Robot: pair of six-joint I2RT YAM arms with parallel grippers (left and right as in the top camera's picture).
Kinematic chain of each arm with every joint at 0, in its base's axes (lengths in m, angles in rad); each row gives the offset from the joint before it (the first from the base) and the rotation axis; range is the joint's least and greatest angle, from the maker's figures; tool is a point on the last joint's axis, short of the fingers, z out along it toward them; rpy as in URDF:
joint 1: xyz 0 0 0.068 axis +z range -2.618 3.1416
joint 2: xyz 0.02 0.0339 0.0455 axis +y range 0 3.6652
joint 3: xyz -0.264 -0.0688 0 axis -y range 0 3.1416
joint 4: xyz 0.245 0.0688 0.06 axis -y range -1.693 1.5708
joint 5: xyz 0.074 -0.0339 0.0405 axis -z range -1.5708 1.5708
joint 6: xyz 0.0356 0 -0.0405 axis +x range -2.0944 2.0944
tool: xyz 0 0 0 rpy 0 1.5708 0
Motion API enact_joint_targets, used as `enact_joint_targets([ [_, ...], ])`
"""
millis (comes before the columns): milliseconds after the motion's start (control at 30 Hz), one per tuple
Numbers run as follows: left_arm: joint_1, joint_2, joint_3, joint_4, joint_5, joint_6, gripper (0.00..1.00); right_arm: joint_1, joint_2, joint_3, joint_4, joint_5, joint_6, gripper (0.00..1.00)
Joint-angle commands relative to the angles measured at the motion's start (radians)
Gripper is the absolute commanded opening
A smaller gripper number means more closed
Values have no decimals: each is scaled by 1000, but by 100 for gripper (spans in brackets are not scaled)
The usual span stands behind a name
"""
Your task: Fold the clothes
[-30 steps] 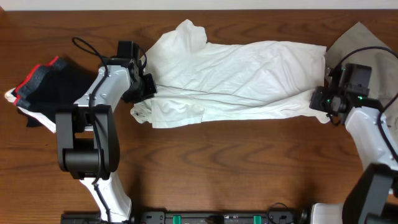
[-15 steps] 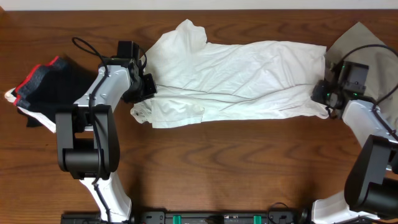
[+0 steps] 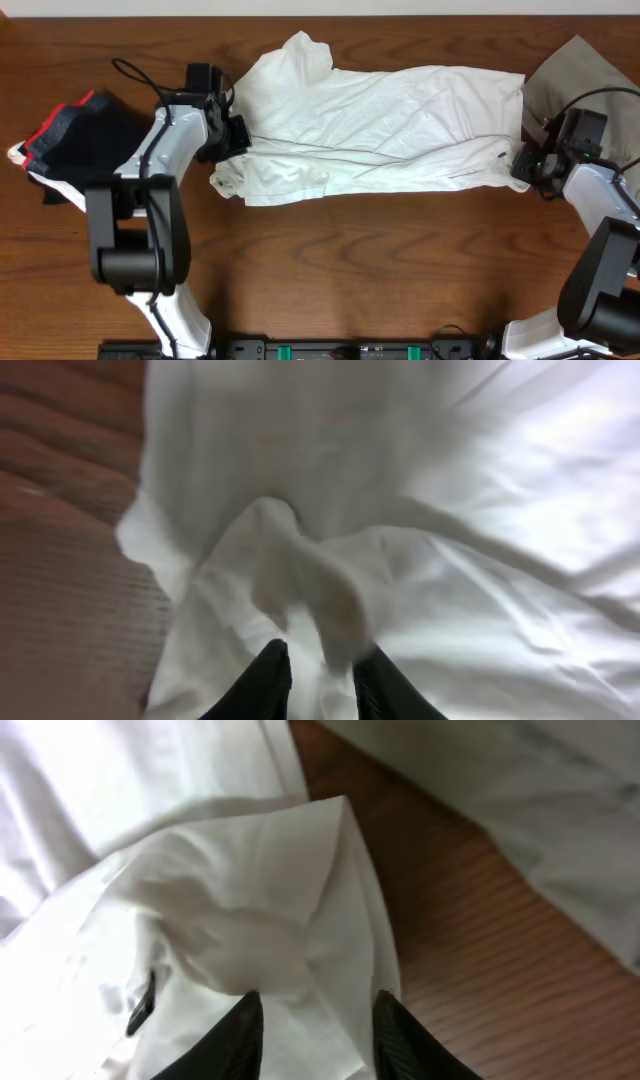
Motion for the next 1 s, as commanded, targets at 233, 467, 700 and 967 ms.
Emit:
enact_joint_targets([
  [233,5,-84,28,-30,-16,-3,25,-2,-18,18,29,-46,-157,35],
  [467,5,-84,28,-29,-16,-10,25,-1,2,18,36,-48,-175,29],
  [700,5,-84,28,-29,-16,-10,28,15,20,18,63,-45,-201,41],
  [967,5,-84,28,-30,-16,-10,29,15,12,30,69,22,-204,52],
])
